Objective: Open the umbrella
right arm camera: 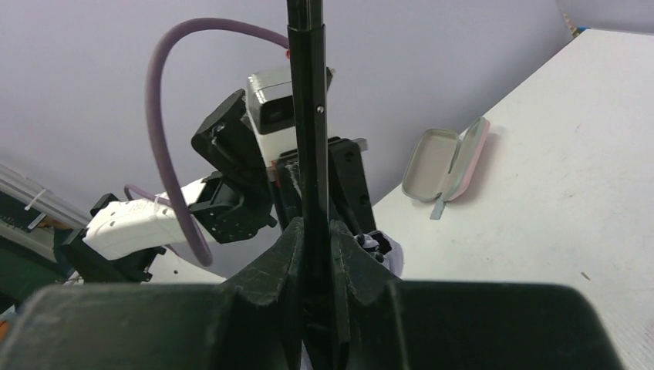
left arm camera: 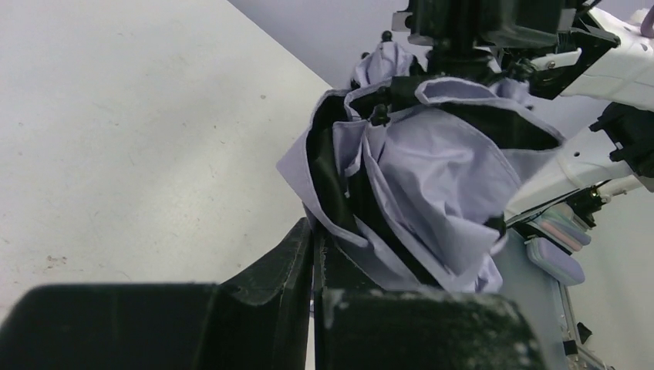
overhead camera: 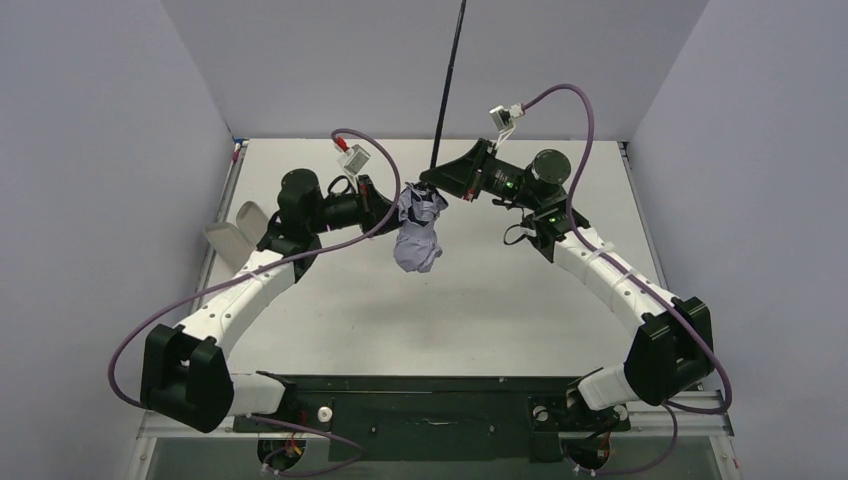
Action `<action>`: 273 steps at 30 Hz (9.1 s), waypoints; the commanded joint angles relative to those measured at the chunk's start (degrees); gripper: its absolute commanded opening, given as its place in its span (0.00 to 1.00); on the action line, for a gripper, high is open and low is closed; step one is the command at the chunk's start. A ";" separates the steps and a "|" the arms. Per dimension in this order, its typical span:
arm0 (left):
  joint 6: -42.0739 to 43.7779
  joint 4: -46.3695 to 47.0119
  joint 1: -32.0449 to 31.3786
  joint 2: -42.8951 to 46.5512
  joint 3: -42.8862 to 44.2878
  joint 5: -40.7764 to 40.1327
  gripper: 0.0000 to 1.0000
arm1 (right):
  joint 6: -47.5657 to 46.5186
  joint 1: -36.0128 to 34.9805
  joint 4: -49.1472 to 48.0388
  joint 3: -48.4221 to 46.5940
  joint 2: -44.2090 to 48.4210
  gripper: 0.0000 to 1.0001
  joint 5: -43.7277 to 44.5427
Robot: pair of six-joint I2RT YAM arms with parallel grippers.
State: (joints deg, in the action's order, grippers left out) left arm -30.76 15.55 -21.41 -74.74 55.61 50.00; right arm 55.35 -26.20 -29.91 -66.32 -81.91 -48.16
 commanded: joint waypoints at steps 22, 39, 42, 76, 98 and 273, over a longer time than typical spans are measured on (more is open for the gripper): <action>-4.03 -0.51 4.66 0.88 -3.45 -8.16 0.64 | -3.66 0.34 -0.99 -5.40 1.07 0.00 1.00; 20.82 -15.26 11.75 2.01 13.98 -2.96 0.96 | -40.89 -0.03 19.97 -2.54 5.38 0.00 8.18; 17.91 -13.14 8.86 0.53 18.81 -1.77 0.96 | -45.62 -1.29 20.30 -1.26 6.11 0.00 11.56; 22.27 -8.29 -6.51 -4.73 26.31 -14.38 0.00 | -54.91 -5.67 26.33 4.53 11.12 0.65 15.51; 40.11 -4.26 -14.87 -0.47 4.62 -15.09 0.00 | -62.98 0.23 50.92 2.81 6.23 0.55 12.73; 34.69 -5.06 -11.91 -7.16 -3.83 -10.73 0.55 | -53.91 2.84 -5.20 8.85 -1.84 0.00 22.18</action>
State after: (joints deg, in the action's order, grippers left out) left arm 7.03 3.40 -35.90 -85.08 47.51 33.21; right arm 1.34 -20.56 -24.93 -59.40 -88.14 -27.68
